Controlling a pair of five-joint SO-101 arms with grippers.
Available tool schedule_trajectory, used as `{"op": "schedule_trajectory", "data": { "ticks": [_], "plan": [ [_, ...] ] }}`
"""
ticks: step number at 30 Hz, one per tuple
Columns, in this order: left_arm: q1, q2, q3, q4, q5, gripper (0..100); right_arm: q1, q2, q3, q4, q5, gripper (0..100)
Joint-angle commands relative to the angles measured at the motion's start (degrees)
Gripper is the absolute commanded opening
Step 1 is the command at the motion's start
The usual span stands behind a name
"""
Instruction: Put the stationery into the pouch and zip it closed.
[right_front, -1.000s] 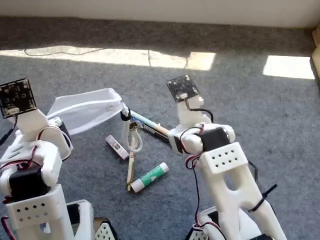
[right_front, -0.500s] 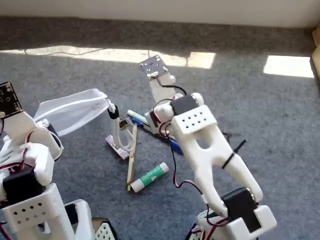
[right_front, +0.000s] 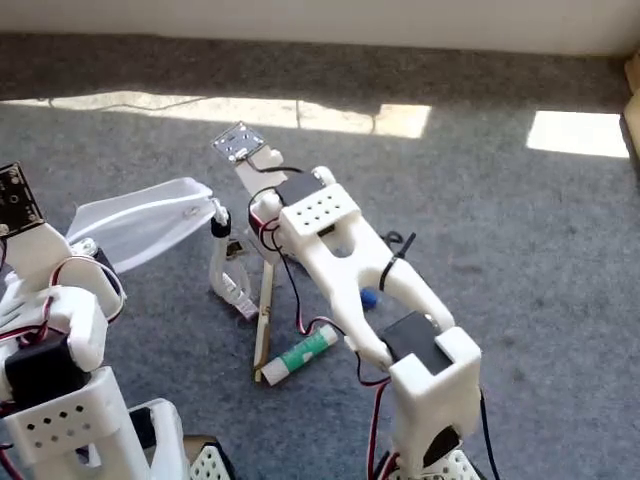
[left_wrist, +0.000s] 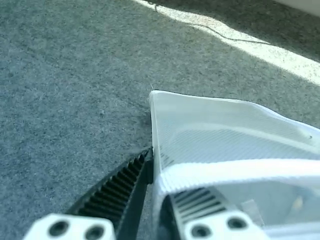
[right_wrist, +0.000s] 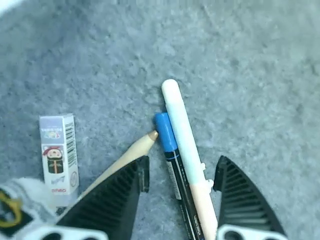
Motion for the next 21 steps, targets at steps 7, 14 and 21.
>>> {"op": "schedule_trajectory", "data": {
  "ticks": [7, 14, 21],
  "plan": [
    [-0.31, 0.13, -1.19, -0.09, 0.62, 1, -0.48, 8.75, -11.47, -1.19, 0.7, 20.6],
    [-0.31, 0.13, -1.19, 0.0, 0.62, 1, 1.8, 14.9, -14.29, -0.92, 0.7, 20.2],
    [-0.13, 0.04, -1.19, 0.0, 0.62, 1, 6.2, 17.1, -14.37, -0.75, 0.7, 14.9]
  ]
}}
